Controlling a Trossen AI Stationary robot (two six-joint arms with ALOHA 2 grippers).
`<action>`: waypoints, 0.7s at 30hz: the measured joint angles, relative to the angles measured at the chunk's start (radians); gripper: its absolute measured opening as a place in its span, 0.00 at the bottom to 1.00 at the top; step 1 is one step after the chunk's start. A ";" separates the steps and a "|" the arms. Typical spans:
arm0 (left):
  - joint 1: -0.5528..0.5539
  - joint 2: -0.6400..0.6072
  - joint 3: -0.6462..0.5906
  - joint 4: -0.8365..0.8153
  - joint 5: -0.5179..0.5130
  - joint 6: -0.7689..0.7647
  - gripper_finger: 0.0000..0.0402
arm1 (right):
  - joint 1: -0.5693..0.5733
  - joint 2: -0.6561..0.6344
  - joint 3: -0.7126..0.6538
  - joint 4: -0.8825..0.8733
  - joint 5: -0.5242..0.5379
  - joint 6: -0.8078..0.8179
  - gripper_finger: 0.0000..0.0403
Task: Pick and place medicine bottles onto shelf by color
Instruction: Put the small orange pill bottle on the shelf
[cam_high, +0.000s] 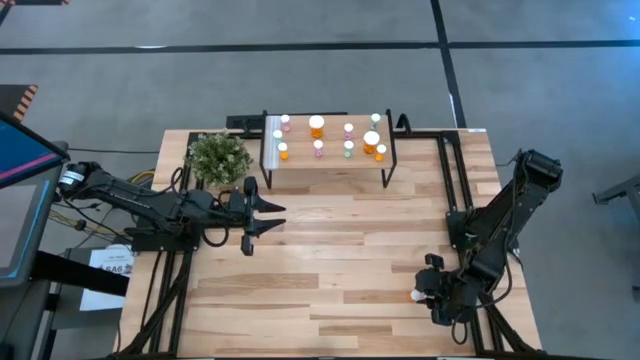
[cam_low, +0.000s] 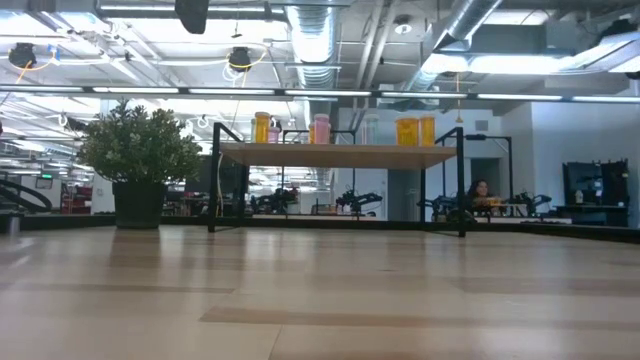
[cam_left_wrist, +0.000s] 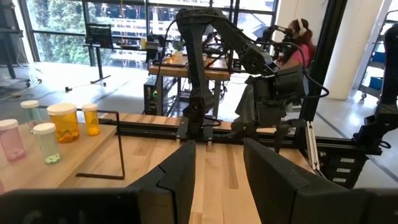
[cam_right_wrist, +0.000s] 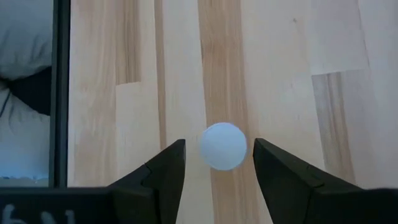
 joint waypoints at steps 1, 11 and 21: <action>0.000 0.000 0.000 -0.001 0.000 -0.002 0.31 | 0.000 0.000 0.000 0.000 0.008 0.000 0.53; 0.000 0.000 0.000 -0.006 0.000 -0.007 0.31 | -0.014 0.035 0.000 -0.001 0.016 0.000 0.58; 0.000 0.000 0.000 -0.006 0.000 -0.007 0.31 | -0.023 0.144 0.000 0.043 -0.011 0.001 0.58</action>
